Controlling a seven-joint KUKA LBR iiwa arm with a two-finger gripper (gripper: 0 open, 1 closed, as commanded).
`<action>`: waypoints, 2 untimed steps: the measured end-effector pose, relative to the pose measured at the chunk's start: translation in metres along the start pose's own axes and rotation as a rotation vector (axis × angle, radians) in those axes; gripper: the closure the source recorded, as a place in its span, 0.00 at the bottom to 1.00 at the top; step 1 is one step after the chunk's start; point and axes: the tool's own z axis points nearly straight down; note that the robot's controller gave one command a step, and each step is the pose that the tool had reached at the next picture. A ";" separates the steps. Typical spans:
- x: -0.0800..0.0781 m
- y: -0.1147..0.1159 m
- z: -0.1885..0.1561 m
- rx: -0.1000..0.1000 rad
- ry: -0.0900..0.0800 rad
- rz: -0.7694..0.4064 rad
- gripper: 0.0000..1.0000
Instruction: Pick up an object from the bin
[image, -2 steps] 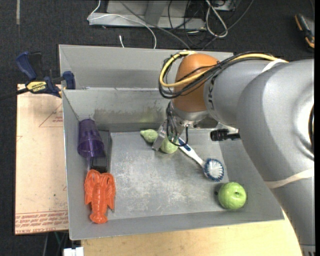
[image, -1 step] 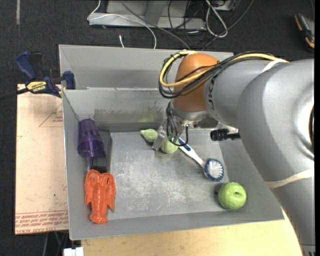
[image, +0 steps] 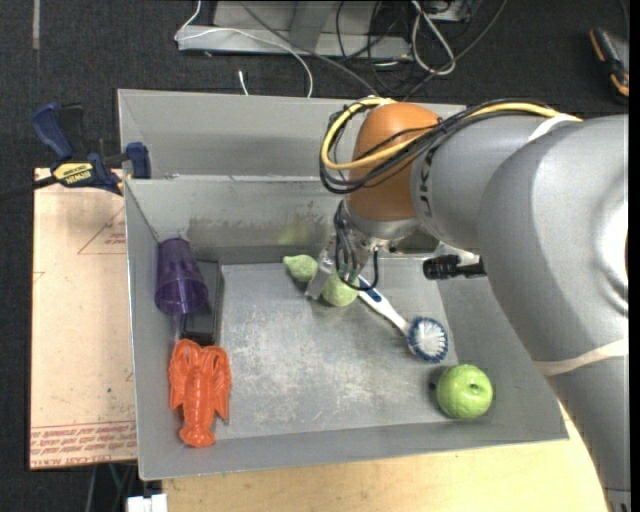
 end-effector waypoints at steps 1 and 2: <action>0.000 0.000 -0.019 0.000 0.001 0.000 1.00; -0.001 0.001 -0.043 -0.004 -0.004 -0.001 1.00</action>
Offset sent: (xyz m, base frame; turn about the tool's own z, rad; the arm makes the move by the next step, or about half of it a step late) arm -0.0004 0.0000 0.0152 -0.0004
